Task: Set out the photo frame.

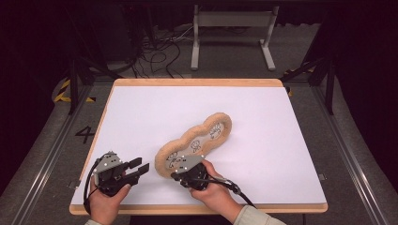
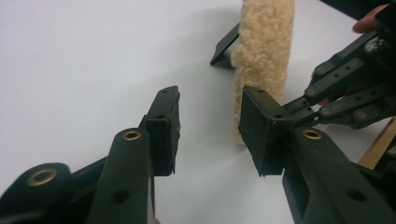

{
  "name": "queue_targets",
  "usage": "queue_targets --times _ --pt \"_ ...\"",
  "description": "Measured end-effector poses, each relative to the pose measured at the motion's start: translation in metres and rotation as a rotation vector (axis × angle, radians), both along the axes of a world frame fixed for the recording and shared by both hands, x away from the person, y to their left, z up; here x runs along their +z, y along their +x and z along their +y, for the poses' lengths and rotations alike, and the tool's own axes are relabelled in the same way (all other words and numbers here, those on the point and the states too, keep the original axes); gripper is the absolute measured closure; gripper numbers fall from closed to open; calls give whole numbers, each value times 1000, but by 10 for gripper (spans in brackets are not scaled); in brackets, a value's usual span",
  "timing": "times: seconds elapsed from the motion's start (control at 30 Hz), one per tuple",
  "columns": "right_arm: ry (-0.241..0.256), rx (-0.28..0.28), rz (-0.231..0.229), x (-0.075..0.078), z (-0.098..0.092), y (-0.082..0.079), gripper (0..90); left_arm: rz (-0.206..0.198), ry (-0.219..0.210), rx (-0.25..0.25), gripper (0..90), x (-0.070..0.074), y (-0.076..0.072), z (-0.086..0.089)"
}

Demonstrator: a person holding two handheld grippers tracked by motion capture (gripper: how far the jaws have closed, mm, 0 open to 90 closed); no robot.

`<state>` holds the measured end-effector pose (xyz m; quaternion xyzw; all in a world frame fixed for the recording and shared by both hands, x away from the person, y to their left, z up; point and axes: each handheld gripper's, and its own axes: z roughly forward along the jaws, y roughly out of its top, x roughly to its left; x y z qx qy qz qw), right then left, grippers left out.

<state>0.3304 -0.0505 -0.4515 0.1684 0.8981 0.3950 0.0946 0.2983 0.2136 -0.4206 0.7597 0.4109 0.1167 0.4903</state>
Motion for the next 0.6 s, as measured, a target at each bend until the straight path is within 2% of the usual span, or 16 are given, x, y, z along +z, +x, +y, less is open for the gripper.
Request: queue_targets --times 0.1,0.33,0.4,0.53,0.6 --pt "1 -9 -15 -1 3 0 900 -9 -4 -16 551 1 0 -3" --pt "-7 -29 -7 1 -3 2 862 -18 -18 -43 453 2 0 -14" --pt "-3 -39 -1 3 -7 3 857 -2 -17 -49 419 1 1 -19" --pt "13 -57 1 9 -16 4 850 -3 1 -68 411 -2 6 -28" --pt "21 -67 2 11 -22 4 849 12 6 -74 404 -4 7 -33"
